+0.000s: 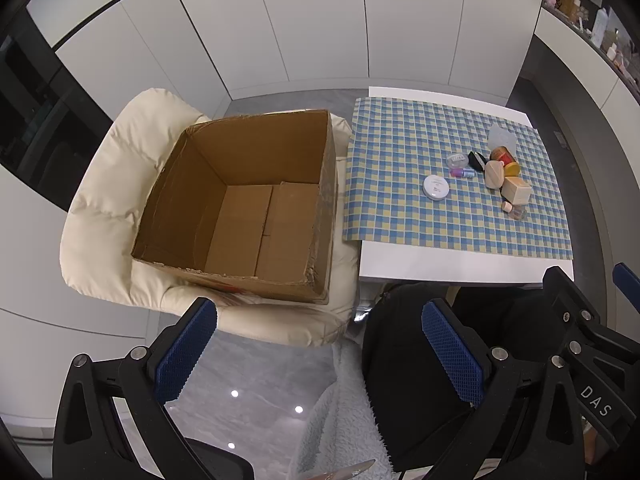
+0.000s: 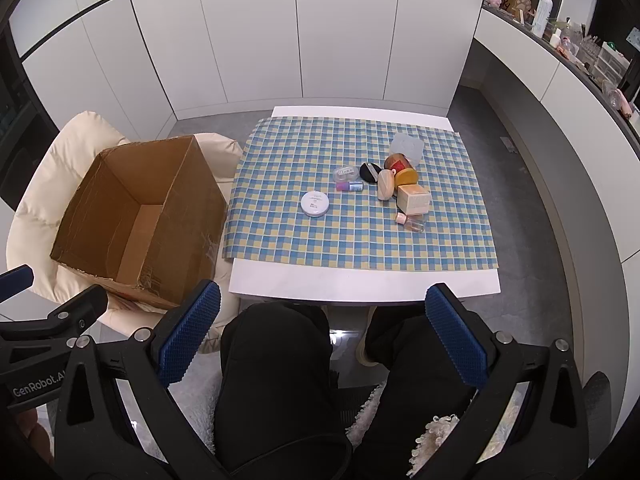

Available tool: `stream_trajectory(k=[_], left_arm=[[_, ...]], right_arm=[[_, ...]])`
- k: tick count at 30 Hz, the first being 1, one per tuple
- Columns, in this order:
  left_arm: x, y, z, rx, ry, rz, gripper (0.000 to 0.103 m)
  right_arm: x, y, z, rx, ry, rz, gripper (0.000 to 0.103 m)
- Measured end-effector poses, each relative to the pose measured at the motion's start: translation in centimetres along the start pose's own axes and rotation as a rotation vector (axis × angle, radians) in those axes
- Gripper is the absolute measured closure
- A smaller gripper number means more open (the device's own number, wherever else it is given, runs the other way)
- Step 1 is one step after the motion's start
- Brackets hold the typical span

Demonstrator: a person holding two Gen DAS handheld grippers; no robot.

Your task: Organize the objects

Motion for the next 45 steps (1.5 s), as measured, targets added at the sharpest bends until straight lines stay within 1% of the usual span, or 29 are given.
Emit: stream_trajectory(k=[22,35,40,45], left_arm=[[0.0,-0.2,-0.2,-0.002,0.003,0.003,0.001],[0.0,-0.6,-0.5,0.003,0.014,0.01,0.001],[0.2,-0.8,-0.7,0.036,0.013,0.005,0.001],[0.3,-1.0,-0.8,0.033,0.016,0.016,0.001]], right_arm=[[0.0,0.0,-0.1,-0.002,0.004,0.002,0.0],[0.2,-0.2,-0.8,0.016,0.018,0.0,0.0],[0.3,-0.5,-1.1,0.009,0.017,0.005,0.0],[0.4,-0.7,-1.4,0.026,0.022,0.0,0.0]])
Point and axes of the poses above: each gripper's, at about its wrist camera, not at the fingertips, and z roughly against the way its jaws point, y to its left, x to its top, the point moved 5 cm from there along -z, roughly the way its jaws point, and after that the axes turned 9 degrees about x, right-handed, at the moved point
